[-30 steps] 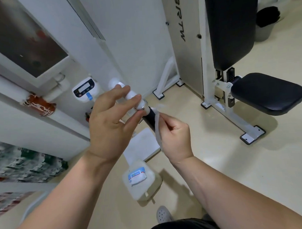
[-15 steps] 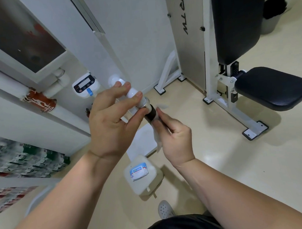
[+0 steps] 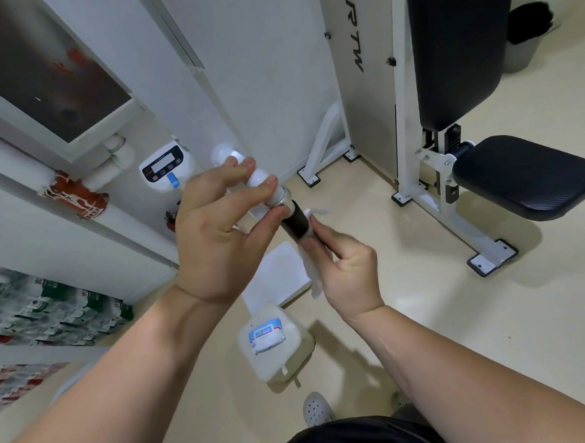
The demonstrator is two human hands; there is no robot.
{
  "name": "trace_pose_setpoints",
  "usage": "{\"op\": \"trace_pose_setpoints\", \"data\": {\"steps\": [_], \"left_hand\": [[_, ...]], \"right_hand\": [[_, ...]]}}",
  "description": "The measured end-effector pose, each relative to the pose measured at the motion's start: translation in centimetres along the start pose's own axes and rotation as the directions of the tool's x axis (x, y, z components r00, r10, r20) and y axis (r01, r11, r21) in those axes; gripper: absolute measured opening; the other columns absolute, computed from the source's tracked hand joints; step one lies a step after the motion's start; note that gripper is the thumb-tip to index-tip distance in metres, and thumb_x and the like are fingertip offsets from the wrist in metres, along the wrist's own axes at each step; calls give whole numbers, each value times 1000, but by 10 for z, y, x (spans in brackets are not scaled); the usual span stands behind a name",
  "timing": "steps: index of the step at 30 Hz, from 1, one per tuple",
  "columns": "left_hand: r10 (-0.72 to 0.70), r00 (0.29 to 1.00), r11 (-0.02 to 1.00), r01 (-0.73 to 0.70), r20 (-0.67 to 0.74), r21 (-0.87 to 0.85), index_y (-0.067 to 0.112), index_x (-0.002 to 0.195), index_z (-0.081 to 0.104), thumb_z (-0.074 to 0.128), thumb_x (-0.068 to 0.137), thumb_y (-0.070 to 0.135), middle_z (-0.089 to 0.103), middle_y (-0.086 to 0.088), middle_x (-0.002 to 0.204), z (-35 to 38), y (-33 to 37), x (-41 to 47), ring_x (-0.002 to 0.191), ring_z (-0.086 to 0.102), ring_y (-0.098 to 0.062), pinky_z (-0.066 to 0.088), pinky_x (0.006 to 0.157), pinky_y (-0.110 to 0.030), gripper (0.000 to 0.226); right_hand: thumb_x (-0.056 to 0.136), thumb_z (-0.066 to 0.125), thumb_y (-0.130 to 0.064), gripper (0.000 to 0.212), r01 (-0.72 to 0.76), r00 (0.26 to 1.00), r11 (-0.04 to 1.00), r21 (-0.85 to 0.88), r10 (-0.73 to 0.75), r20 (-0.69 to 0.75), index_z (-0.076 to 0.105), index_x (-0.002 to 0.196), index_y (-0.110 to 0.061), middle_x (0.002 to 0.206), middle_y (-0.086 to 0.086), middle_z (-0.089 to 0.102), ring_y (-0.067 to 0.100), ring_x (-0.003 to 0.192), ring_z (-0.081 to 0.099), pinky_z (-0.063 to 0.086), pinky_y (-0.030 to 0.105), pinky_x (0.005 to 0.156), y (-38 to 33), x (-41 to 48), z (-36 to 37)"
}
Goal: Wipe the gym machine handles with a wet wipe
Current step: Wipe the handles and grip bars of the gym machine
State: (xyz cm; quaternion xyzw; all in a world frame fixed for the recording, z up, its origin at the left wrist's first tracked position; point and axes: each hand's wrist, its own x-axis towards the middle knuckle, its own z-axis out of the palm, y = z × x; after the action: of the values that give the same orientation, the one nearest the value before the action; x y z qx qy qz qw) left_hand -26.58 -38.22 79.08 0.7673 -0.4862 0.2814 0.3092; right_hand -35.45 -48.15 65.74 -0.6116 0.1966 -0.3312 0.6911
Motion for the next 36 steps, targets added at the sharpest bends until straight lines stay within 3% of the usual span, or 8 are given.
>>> {"op": "trace_pose_setpoints", "data": {"steps": [4, 9, 14, 18, 21, 27, 32, 36], "left_hand": [[14, 999, 999, -15, -34, -34, 14, 108, 70, 81, 83, 17, 61, -9, 113, 4, 2, -1, 109, 66, -36, 47, 108, -36, 28], [14, 999, 1000, -15, -29, -26, 10, 106, 72, 82, 83, 18, 59, -9, 115, 4, 0, 0, 109, 65, -38, 44, 110, -32, 26], [28, 999, 999, -28, -20, -34, 11, 106, 71, 84, 81, 14, 57, -9, 111, 6, -2, 2, 107, 66, -41, 46, 110, -36, 29], [35, 999, 998, -37, -40, -45, 11, 106, 71, 83, 80, 15, 57, -8, 112, 8, -2, 2, 111, 63, -30, 45, 111, -33, 29], [37, 998, 998, -40, -52, -56, 14, 108, 68, 81, 82, 19, 58, -9, 116, 9, 0, 2, 113, 56, -21, 43, 112, -29, 30], [28, 999, 998, -29, -31, -53, 16, 110, 67, 81, 82, 20, 56, -8, 117, 12, -2, 7, 114, 61, -33, 43, 110, -29, 31], [-7, 1000, 997, 5, -30, -76, 16, 109, 67, 82, 81, 22, 57, -10, 118, 13, -3, 5, 114, 62, -39, 47, 106, -35, 32], [-6, 1000, 996, 4, -25, -90, 16, 107, 68, 80, 82, 24, 55, -8, 119, 14, -2, 4, 115, 63, -41, 50, 103, -48, 29]], "right_hand": [[88, 64, -38, 42, -93, 995, 987, -130, 98, 26, 75, 122, -17, 95, -12, 76, -11, 82, 63, 43, 8, 78, 27, -8, -19], [90, 65, -32, 30, 85, 996, 993, -84, -87, -21, 66, 119, -41, 96, -3, 74, 14, 85, 66, 50, 21, 80, -19, 5, 3], [93, 64, -32, 40, 132, 991, 991, -33, -133, -22, 67, 133, -25, 101, -27, 72, -3, 90, 67, 55, 25, 85, -12, 9, 8], [89, 55, -45, 49, 77, 997, 986, -148, -77, 7, 69, 130, -22, 86, -30, 66, -10, 80, 61, 43, 7, 77, 17, 1, -11], [89, 56, -45, 47, 127, 992, 974, -185, -128, 6, 74, 124, -19, 82, -17, 72, 0, 78, 62, 42, 5, 74, 8, 6, -13], [95, 63, -29, 36, 337, 936, 928, -160, -348, -45, 72, 125, -12, 97, 1, 78, 6, 81, 64, 54, 22, 79, -40, 27, 12], [96, 60, -35, 35, 200, 979, 938, -284, -203, 19, 72, 125, -20, 71, -31, 57, -7, 68, 52, 40, 7, 66, 16, 9, -13], [89, 68, -24, 24, 96, 993, 940, -327, -112, -28, 75, 102, -6, 65, -34, 54, -21, 74, 53, 34, -2, 69, 33, 2, -20]]}}
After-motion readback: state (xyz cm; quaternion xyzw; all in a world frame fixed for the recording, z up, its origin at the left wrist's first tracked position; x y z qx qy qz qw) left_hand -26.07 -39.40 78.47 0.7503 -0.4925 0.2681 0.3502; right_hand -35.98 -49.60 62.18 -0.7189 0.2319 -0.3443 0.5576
